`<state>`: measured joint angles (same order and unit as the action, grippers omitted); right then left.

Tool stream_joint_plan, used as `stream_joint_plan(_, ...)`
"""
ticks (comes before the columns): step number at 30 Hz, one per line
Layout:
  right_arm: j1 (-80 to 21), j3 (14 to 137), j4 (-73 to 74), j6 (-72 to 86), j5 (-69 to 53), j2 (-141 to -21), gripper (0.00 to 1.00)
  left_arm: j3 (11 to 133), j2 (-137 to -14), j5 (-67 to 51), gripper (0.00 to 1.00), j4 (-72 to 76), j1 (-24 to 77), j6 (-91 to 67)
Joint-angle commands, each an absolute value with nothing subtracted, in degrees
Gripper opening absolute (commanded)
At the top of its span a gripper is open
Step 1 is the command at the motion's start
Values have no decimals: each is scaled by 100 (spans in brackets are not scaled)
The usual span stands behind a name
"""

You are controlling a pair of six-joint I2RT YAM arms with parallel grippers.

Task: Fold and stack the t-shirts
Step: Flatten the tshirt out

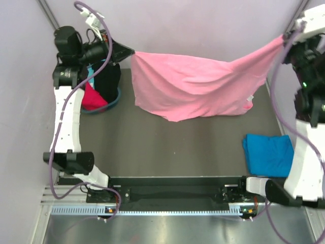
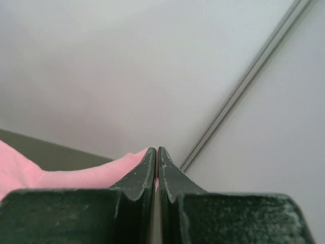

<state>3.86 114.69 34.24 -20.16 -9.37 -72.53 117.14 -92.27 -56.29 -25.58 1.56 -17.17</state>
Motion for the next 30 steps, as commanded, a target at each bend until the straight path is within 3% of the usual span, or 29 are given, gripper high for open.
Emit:
stream_joint_plan(1,352,11496,3471,-2311,-888,-6278,0,11689,-8342,-5275,0,-2829,123,-1214)
stream_joint_plan(8,352,11549,3577,-2514,-721,-5188,0,11768,-6937,-4202,0,-3111,114,-501)
stream_joint_plan(16,360,12155,3744,-2549,-782,-4685,0,12233,-6258,-3542,0,-3199,114,-71)
stream_joint_plan(24,360,12805,3191,-2452,-782,-5422,0,12893,-6863,-3050,0,-2971,114,-53)
stream_joint_plan(30,360,12350,2383,-2487,-931,-6301,0,13018,-7935,-2935,0,-2848,114,123)
